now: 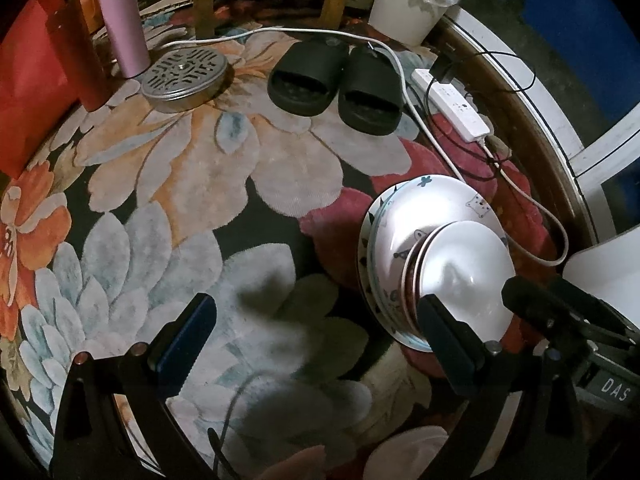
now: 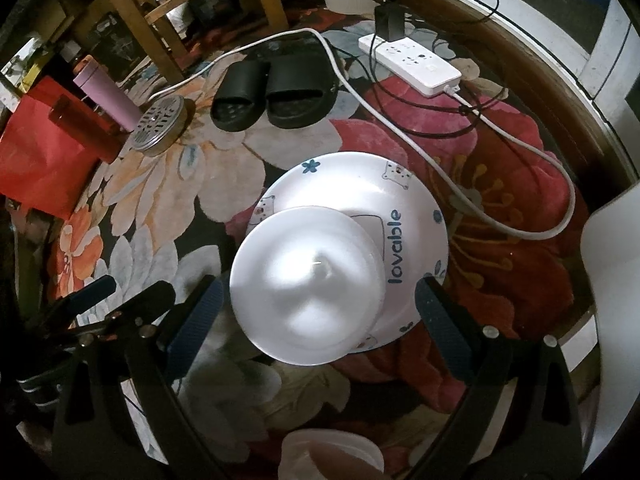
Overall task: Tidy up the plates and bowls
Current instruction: 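Withdraw both grippers and hold them above the finished stack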
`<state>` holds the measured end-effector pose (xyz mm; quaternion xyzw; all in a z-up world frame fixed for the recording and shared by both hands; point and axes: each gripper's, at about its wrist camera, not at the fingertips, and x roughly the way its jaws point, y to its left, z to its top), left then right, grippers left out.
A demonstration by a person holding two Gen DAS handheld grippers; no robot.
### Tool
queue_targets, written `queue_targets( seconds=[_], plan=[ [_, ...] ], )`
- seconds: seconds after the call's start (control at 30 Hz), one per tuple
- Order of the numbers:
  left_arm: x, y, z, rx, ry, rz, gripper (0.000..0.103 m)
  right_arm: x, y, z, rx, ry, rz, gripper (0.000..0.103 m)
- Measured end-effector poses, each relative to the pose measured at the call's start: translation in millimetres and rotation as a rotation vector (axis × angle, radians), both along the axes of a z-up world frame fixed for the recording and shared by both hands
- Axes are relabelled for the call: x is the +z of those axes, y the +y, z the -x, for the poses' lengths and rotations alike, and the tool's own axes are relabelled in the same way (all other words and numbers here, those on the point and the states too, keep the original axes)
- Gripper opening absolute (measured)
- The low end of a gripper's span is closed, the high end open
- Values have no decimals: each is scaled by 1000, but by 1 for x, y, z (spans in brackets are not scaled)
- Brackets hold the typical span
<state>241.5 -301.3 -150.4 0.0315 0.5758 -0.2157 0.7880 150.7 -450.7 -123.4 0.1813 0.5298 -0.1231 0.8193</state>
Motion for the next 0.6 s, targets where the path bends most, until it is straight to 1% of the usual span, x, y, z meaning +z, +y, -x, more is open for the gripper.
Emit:
queue_targets(
  seconds=[0.1,0.6],
  plan=[
    [0,3,0,4,3,12,101,1,1,0,6,-6,-6,97],
    [5,4,4,9,-17,8,100,2,4,0,15,-16,-3,97]
  ],
)
